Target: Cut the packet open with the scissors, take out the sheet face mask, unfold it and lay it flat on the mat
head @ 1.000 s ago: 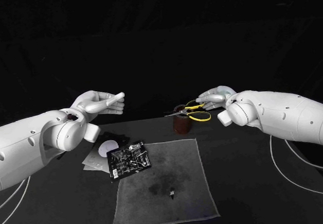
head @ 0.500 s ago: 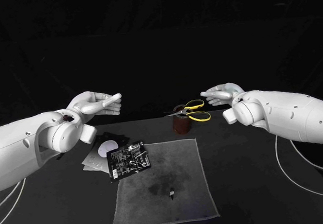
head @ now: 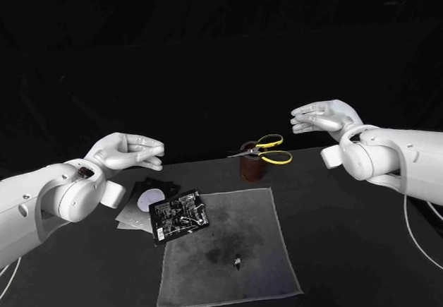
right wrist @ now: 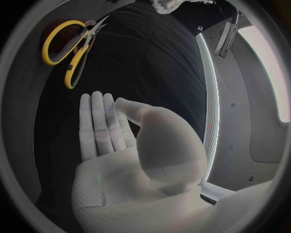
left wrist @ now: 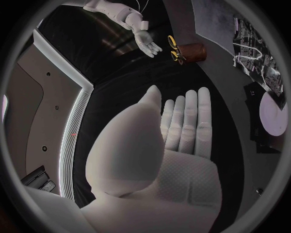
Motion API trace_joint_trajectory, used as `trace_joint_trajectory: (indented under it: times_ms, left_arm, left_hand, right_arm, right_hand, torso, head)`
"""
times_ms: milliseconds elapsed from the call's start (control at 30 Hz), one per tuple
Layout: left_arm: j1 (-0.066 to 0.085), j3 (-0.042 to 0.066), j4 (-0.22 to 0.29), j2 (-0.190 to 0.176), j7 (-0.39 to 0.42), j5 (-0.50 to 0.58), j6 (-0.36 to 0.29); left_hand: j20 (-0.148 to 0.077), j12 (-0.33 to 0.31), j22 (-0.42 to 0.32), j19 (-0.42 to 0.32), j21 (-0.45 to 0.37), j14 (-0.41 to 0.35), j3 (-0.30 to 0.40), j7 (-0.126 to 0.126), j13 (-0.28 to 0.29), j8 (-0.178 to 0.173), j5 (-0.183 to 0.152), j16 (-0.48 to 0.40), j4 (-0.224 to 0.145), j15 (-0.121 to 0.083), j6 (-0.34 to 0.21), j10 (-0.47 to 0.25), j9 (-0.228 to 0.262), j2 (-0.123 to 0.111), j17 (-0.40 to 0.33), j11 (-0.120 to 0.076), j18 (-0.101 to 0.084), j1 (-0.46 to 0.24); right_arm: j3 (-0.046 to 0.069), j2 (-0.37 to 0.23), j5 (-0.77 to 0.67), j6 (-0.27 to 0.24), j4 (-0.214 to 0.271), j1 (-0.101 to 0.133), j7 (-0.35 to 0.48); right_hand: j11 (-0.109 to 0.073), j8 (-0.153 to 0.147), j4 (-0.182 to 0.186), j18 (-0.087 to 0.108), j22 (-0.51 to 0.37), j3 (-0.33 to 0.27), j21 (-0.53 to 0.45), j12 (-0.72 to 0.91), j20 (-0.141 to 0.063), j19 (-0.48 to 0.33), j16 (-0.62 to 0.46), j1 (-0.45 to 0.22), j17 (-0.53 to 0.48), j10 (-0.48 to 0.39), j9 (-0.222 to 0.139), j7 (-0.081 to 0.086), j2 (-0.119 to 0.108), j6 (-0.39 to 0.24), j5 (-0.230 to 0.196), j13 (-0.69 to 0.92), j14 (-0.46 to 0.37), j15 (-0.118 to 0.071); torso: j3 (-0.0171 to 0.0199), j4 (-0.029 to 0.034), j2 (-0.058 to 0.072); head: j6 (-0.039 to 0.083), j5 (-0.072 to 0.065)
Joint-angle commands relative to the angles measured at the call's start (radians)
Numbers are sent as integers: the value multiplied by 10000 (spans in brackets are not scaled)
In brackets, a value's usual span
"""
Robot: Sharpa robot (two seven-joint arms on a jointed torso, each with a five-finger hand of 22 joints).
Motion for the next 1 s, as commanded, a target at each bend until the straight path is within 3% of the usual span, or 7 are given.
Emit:
trace_joint_trajectory:
  times_ms: [33, 267, 433, 467, 533, 800, 1000]
  left_arm:
    - [-160, 5, 200, -124, 575, -832, 69]
    - [-473, 3, 366, -294, 509, -2900, -540]
    - [-650, 2, 342, -252, 168, -4610, -1056]
    - [-684, 2, 322, -217, 54, -4976, -1167]
    - [-739, -1, 266, -122, -194, -5671, -1362]
    - [-818, -14, -201, 392, -1050, -7569, -1671]
    - [-826, -19, -628, 852, -1787, -8500, -1322]
  left_hand:
    - [-107, -30, 151, 219, 259, 380, 85, 21, 24, 40, 19, 185, -1, -123, 95, 280, -47, -53, 158, -76, 44, 126]
    - [-176, -147, 425, 237, 648, 640, -187, 133, 27, -79, 17, 713, 26, -132, -30, 316, -154, -408, 554, -21, -7, -161]
    - [-161, -69, 790, -122, 1066, 140, -925, 182, 97, -86, 19, 1620, 33, -66, -163, 128, -205, -504, 1231, 32, -74, -408]
    - [-129, -3, 858, -366, 1099, -211, -1137, 173, 118, -55, 19, 1752, 37, -31, -173, 96, -208, -471, 1358, 53, -102, -404]
    - [-43, 96, 878, -821, 1013, -869, -1371, 207, 142, -2, 17, 1712, 42, 76, -178, 41, -213, -378, 1389, 95, -154, -327]
    - [76, 128, 920, -1214, 968, -1395, -1622, 211, 113, 56, 17, 1783, 55, 182, -236, -246, -232, -398, 1401, 148, -163, -205]
    - [182, 29, 962, -1472, 954, -1803, -1799, 284, 30, 57, 22, 1913, 77, 308, -417, -766, -265, -542, 1391, 275, -166, -193]
  right_arm:
    - [15, -493, -1157, 95, 1220, 12, 855]
    - [-26, -1312, -3055, 729, 3433, -157, 445]
    - [-57, -1410, -4053, 1021, 4310, -561, 110]
    - [-63, -1374, -4235, 1073, 4420, -671, 35]
    - [-75, -1260, -4569, 1141, 4557, -893, -117]
    - [-95, -592, -6336, 1132, 4526, -1486, -839]
    - [-100, -15, -7986, 1102, 4200, -1693, -1845]
  right_hand:
    - [-258, -98, -219, 5, 450, -323, 722, -60, -273, 209, -38, 110, -38, 776, -86, -13, 103, 446, -54, 34, 779, -275]
    - [-551, -729, -702, -65, 1995, -989, 2952, -826, -702, -135, -582, -22, -58, 1997, -376, -259, 290, 1188, -8, 44, 2183, -634]
    - [-631, -957, -814, 7, 2517, -1156, 3771, -1161, -810, 30, -629, -210, 143, 2254, -449, -326, 222, 1414, 9, 55, 2786, -786]
    - [-640, -994, -836, 18, 2577, -1168, 3870, -1218, -827, 58, -629, -234, 185, 2281, -459, -333, 208, 1445, 14, 56, 2885, -806]
    - [-687, -1060, -873, 51, 2726, -1211, 4141, -1307, -893, 256, -502, -276, 336, 2380, -475, -370, 195, 1521, 13, 70, 3294, -905]
    - [-910, -1408, -1015, 61, 3264, -1290, 5196, -1683, -1312, 1419, 1044, -529, 1649, 2763, -535, -535, 114, 1768, 7, 190, 5053, -1308]
    - [-878, -1620, -1049, 44, 3547, -1152, 5619, -1975, -1368, 1774, 2462, -721, 2659, 2603, -524, -514, 87, 1781, -15, 198, 5159, -1322]
  torso:
    - [-1, 27, 2]
    - [-10, -11, -34]
    - [-34, -29, -37]
    - [-17, -26, -26]
    - [-17, -15, -25]
    - [-13, -4, -16]
    - [-11, -7, -12]
  head:
    - [-98, 226]
    - [-343, 584]
    - [-411, 725]
    - [-412, 736]
    - [-436, 777]
    - [-442, 908]
    - [-463, 942]
